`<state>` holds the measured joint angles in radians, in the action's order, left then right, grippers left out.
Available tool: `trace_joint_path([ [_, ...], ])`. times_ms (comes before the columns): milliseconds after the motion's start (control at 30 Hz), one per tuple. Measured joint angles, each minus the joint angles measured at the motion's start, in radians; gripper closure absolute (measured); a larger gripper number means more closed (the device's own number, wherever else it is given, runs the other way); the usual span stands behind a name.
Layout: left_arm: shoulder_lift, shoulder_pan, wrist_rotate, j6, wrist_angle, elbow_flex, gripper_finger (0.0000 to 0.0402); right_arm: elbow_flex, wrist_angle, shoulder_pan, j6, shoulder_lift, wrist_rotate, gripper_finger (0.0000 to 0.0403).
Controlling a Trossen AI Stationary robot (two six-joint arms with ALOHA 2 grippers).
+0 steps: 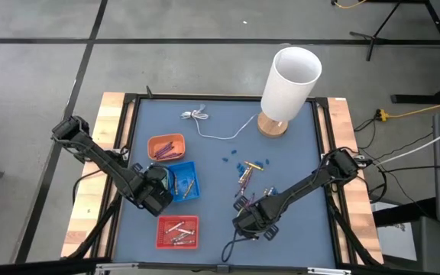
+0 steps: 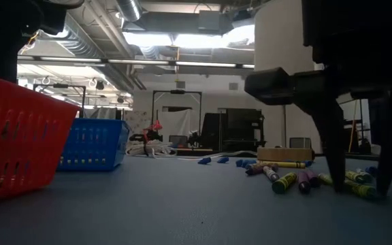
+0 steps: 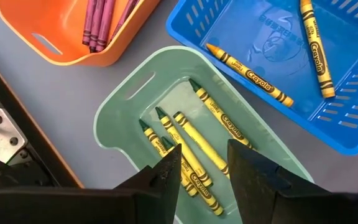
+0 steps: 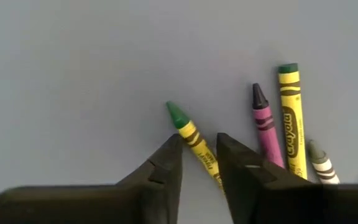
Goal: Sort crayons
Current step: Put the green crayon into the blue green bin
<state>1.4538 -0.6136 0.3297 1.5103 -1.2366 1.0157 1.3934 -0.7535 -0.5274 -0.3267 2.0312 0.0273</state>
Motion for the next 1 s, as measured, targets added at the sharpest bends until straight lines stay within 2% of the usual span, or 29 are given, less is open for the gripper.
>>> trace_joint_path([
  [300, 0.0, 0.0, 0.001, -0.001, 0.043, 0.0, 0.0289, -0.006, 0.003, 0.0, 0.004, -0.002, 0.002, 0.0392],
  [400, 0.0, 0.0, 0.003, -0.025, 0.122, 0.0, 0.0289, -0.006, 0.004, -0.001, 0.005, -0.002, 0.002, 0.0392],
  [633, 0.0, -0.001, 0.025, -0.134, 0.303, 0.0, 0.0289, 0.002, -0.002, -0.003, 0.007, -0.001, 0.001, 0.0366],
  [1000, 0.0, -0.01, 0.056, -0.359, 0.532, 0.0, 0.0289, 0.158, 0.002, -0.002, 0.007, 0.003, -0.005, 0.0391],
])
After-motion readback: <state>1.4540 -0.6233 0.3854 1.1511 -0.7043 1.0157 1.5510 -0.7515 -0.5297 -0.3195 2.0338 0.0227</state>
